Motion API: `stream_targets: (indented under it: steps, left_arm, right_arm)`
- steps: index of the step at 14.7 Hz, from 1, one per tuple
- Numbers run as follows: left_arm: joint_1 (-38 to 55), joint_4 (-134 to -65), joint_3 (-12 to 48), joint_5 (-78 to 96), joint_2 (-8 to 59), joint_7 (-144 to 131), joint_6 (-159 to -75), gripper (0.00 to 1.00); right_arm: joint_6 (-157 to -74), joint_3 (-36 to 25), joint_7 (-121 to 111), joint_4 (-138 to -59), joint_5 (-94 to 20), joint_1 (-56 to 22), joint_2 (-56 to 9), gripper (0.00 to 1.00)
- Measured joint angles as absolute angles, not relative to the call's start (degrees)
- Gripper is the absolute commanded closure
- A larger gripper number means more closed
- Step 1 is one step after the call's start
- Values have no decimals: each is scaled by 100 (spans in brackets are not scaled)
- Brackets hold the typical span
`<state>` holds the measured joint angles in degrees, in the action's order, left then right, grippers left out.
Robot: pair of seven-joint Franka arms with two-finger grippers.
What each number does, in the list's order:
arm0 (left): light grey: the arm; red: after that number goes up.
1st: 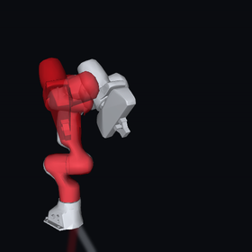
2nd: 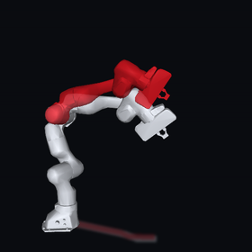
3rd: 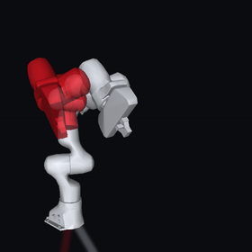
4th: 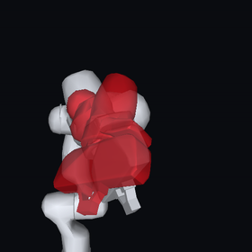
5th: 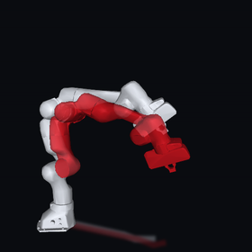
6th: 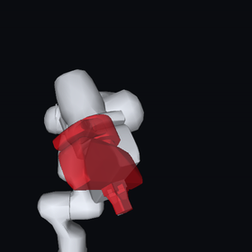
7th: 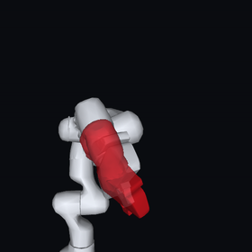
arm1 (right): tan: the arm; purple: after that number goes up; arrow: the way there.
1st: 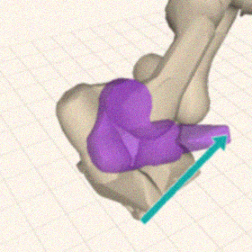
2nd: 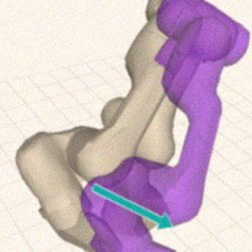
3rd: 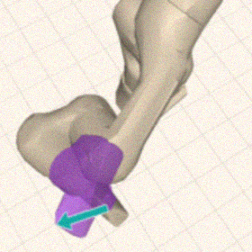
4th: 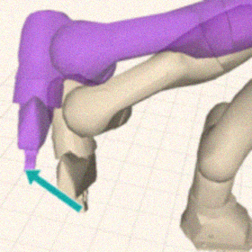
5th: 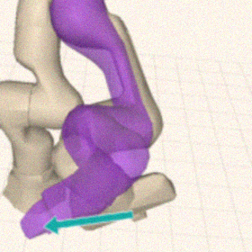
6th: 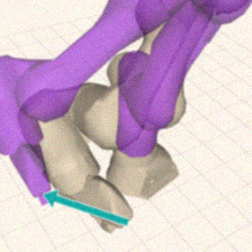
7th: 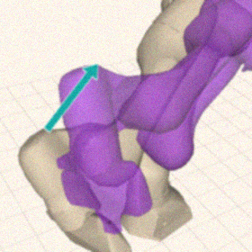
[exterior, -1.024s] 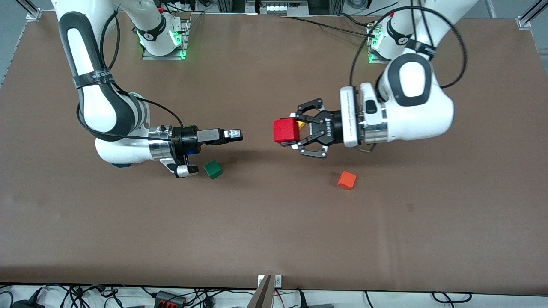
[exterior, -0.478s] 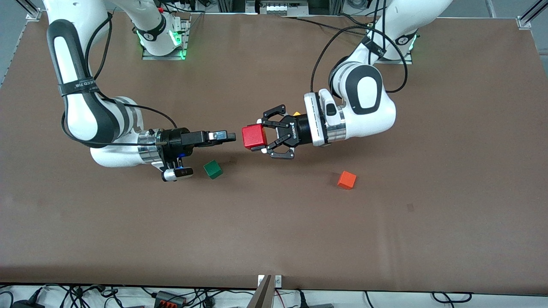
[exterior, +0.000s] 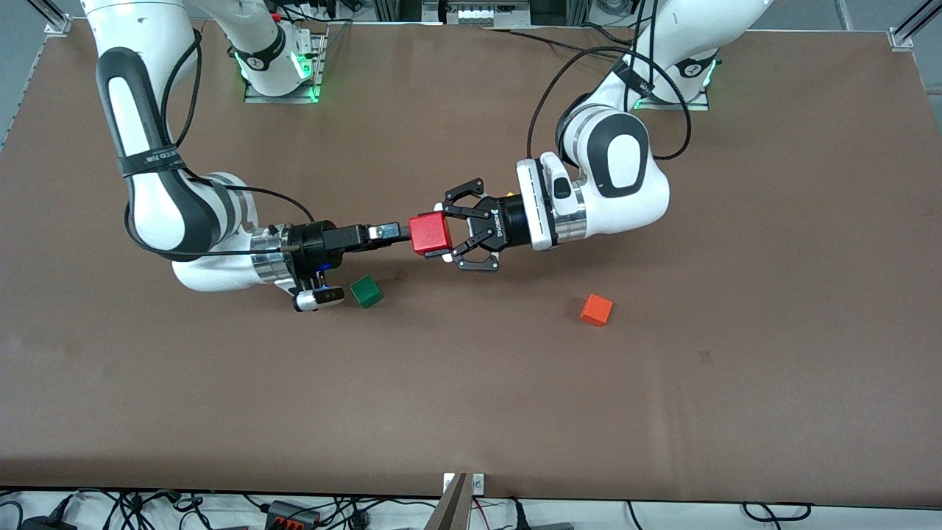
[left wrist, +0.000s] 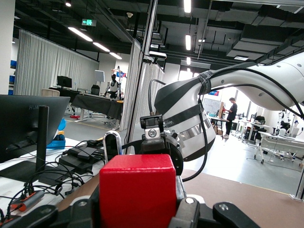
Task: Pass red block to right arm, stack on blue
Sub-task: 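Carry the red cube toward the right gripper with the left gripper, then close the right gripper on the red cube and open the left gripper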
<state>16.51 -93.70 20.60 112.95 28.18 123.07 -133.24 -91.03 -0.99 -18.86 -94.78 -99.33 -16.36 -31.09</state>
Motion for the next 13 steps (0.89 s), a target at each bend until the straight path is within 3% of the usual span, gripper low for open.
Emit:
stream_targets:
  steps: [13]
  left_arm:
    - [1736, -9371, 2056, 11371, 2823, 12308, -13368, 86]
  right_arm:
    - [-9371, -88, -1788, -9122, -9950, -1903, -3256, 0]
